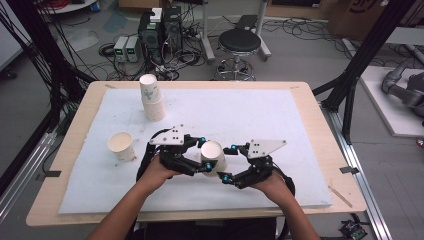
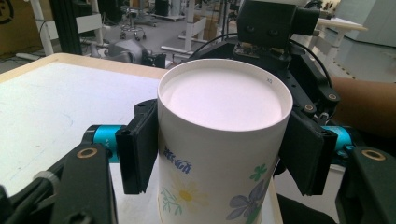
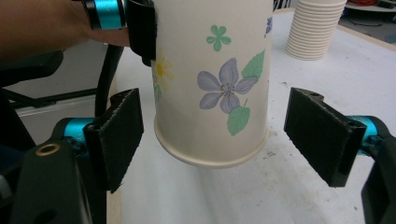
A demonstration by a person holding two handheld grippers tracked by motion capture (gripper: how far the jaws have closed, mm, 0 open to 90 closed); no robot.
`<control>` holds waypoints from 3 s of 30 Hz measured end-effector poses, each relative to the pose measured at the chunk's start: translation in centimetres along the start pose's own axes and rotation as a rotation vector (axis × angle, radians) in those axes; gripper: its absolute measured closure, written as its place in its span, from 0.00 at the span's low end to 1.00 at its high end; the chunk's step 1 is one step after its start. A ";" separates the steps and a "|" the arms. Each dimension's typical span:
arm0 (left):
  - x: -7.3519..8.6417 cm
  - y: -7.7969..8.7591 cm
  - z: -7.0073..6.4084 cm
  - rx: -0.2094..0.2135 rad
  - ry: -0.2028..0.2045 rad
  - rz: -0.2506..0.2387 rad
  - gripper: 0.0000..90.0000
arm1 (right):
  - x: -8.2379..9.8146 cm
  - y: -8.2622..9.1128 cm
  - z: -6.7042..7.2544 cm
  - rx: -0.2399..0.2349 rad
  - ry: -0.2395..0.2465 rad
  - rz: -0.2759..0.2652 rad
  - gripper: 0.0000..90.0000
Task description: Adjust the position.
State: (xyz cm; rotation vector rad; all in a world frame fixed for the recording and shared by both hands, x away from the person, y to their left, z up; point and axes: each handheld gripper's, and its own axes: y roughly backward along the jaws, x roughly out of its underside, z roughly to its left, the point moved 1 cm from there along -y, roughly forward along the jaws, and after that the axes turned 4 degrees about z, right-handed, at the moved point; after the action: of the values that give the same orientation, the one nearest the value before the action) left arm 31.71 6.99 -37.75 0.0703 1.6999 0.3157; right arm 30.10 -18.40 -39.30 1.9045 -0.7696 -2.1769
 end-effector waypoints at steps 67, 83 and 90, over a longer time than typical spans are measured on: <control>0.0 1.2 0.1 -0.035 -0.017 0.242 0.17 | -0.5 -1.8 -0.6 -0.036 0.103 0.288 0.41; 0.0 0.3 0.0 -0.006 -0.053 0.364 0.18 | -2.3 -2.5 -0.4 -0.024 0.207 0.469 0.41; 0.3 -0.2 0.0 0.009 -0.060 0.402 0.21 | -2.8 -3.2 0.0 -0.034 0.234 0.541 0.41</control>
State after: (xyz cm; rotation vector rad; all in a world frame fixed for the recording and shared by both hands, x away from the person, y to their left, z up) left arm 31.72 6.88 -38.08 0.4270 1.6202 0.5983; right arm 31.34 -14.44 -38.33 1.6455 -1.0432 -1.6028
